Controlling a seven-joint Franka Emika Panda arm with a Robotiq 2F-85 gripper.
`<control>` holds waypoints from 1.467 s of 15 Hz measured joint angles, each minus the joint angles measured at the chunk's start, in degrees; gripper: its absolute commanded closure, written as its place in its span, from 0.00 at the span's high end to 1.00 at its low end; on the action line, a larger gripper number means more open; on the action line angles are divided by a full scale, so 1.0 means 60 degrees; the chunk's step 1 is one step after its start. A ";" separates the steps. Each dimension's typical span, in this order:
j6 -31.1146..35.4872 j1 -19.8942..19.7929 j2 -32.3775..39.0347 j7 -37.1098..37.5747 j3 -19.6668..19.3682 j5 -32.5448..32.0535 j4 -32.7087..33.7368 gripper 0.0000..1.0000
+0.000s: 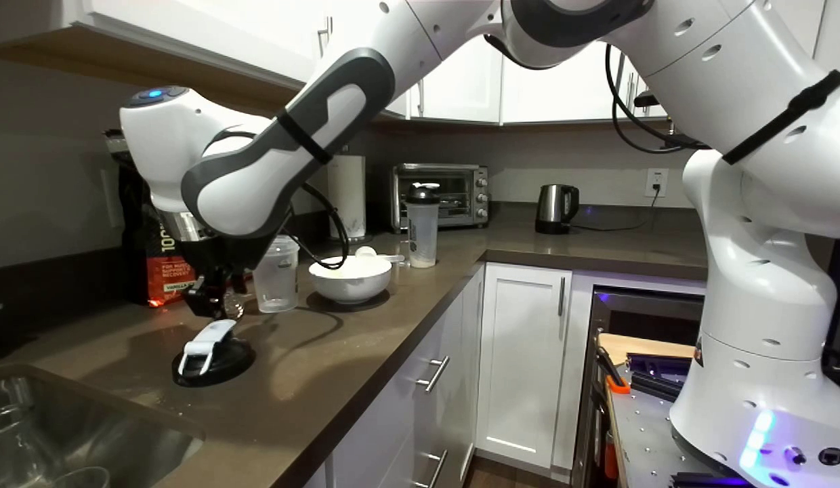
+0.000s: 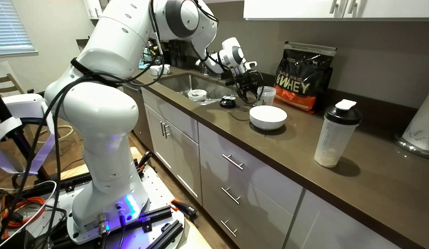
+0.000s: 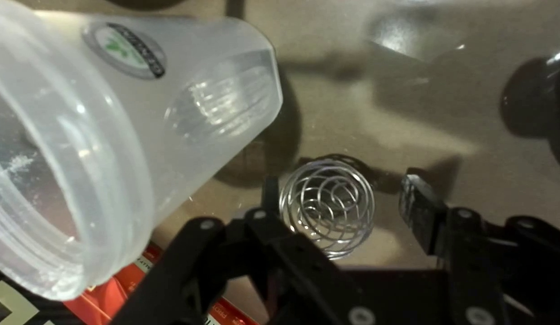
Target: Put the ball in the shaker
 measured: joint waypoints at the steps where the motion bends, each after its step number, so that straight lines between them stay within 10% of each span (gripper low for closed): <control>1: 0.0000 0.0000 0.0001 0.0000 0.0000 0.0000 0.0003 0.66; 8: 0.0000 -0.0001 0.0010 0.0000 0.0001 0.0003 0.0012 0.62; 12: 0.0000 -0.0001 0.0019 0.0001 0.0007 0.0004 0.0017 0.83; 17: 0.0000 -0.0002 0.0060 0.0001 0.0029 0.0008 0.0073 0.52; 22: 0.0000 -0.0015 0.0126 0.0001 0.0037 0.0013 0.0149 0.52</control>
